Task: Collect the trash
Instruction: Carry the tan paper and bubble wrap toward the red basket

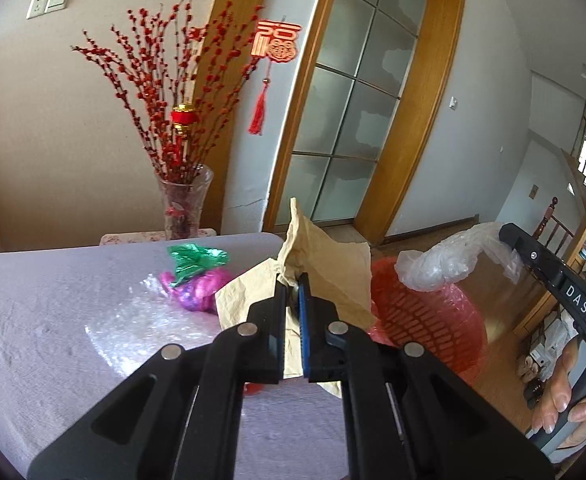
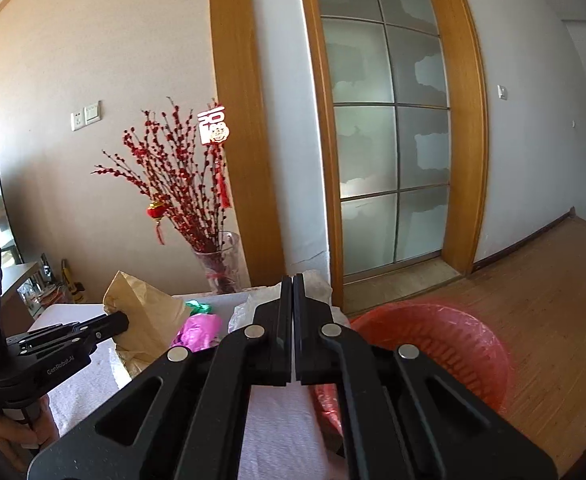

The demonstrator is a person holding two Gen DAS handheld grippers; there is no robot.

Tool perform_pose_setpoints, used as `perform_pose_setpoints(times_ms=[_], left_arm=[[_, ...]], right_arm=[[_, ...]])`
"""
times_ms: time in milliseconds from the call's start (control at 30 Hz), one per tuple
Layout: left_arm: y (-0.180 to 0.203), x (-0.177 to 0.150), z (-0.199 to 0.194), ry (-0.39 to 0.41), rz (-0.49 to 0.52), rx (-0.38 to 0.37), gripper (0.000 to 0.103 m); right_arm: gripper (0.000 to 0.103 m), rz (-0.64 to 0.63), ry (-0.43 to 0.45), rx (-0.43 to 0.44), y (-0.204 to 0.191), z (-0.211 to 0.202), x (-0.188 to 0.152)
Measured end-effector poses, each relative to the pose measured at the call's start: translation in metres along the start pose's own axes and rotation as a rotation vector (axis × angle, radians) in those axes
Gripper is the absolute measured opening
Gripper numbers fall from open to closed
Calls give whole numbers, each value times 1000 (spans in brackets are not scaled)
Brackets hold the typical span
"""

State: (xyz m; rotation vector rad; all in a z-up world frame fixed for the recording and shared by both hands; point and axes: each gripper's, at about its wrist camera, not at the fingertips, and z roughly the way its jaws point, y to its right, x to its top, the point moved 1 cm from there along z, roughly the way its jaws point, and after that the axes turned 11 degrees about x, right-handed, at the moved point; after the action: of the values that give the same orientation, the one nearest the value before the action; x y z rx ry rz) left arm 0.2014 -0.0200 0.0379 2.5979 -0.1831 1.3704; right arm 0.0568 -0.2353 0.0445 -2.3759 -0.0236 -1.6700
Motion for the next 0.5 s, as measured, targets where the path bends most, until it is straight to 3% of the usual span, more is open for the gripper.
perform_pose_setpoints(times_ms=[267,500], left_arm=[[67,-3,28,-37,68,-96,7],[118,-10,56,-80,101,-162,7]], right_arm=[[1,51,7,-109,62,-19,-4],[1,84,-3,-156,94,-20,-14]])
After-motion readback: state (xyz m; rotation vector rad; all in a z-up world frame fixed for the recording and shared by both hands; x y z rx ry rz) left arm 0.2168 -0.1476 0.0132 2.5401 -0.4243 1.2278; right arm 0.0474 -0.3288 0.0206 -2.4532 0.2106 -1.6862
